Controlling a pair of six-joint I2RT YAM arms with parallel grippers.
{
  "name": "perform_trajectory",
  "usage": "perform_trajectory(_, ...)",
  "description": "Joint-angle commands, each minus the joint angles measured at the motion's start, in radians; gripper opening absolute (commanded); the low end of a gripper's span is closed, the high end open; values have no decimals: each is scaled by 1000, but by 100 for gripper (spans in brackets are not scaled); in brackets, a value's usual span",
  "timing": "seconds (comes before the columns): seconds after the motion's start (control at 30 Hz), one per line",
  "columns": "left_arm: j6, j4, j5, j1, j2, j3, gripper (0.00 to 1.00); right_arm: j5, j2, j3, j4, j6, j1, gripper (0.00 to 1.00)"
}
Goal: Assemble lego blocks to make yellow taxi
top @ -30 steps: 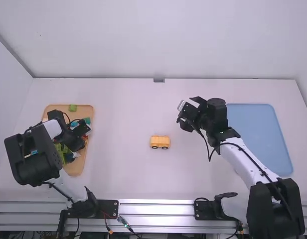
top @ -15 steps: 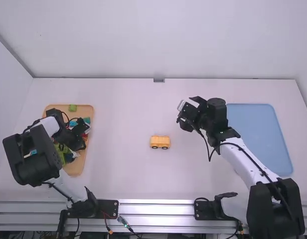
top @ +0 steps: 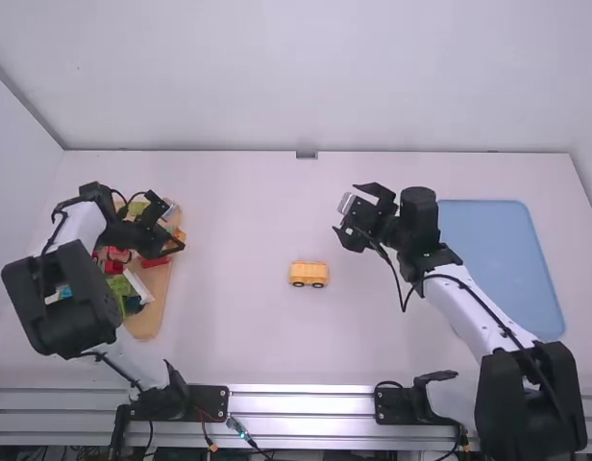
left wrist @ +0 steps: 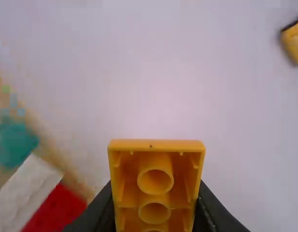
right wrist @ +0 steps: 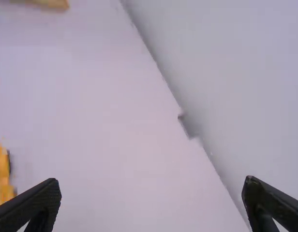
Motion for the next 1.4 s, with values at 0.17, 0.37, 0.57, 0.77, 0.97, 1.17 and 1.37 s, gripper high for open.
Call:
perform_trajectory(0.17,411,49,499,-150,-53,-107,2,-376,224,34,314,288,-57,99)
perform_trajectory(0.37,120,414,663,-320,-53,-146,2,-746,420,65,763,573,-96,99)
perform_trajectory(0.57,-241,853,669,-497,-53,-160,2,-834,508,159,824,659,-56,99)
perform_trajectory(0.77,-596,1177,477,-661,-53,-182,2,-856,543,245,824,803,-39,99)
perform_trajectory(0.97,-682,1254,363,-711,-53,-195,2,-871,542,260,825,872,-39,88)
perform_trajectory(1.17,-686,1275,358,-695,-53,-195,2,-925,542,260,829,927,-68,70)
perform_trajectory(1.37,-686,1313,377,-700,-53,-195,2,-930,542,260,829,924,-50,63)
